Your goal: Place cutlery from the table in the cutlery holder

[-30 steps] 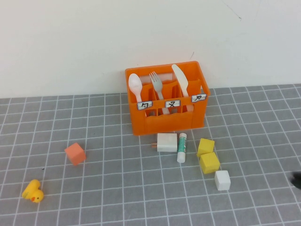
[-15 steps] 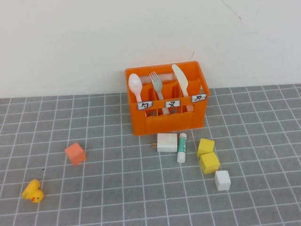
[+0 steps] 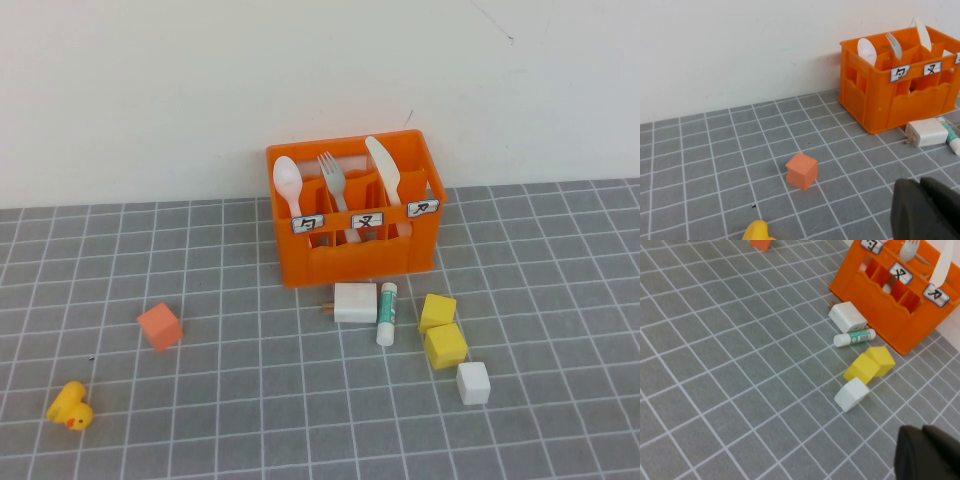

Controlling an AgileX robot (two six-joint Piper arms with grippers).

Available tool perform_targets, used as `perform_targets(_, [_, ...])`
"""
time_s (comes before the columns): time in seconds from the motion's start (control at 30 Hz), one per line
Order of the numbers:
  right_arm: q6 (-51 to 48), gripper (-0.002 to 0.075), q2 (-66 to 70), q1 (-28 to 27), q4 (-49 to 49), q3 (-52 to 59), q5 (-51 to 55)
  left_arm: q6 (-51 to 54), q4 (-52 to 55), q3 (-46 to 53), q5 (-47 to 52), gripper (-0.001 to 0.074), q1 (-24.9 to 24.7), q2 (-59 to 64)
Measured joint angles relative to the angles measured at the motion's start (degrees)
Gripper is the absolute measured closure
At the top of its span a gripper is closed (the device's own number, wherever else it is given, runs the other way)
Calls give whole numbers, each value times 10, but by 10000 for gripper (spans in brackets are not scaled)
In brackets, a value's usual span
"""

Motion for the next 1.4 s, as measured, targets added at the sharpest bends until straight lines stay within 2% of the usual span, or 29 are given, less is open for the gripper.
perform_targets(0.3, [0,726,0,0,0,0,0,-1,-8,5,1,735,10,-15])
perform_targets(0.5, [1,726,0,0,-1,0,0,16,-30,19,-10,735,84,-34])
perform_targets(0.67, [1,726,0,0,-1,0,1,34,-87,77,-59,735,158,-34])
perform_targets(0.8, [1,726,0,0,-2,0,1,42,-109,121,-95,735,194,-34])
perform_targets(0.93, [1,726,0,0,-2,0,3,42,-118,159,-98,735,198,-34])
perform_targets(1.4, [1,726,0,0,-2,1,3,46,-123,159,-98,735,198,-34])
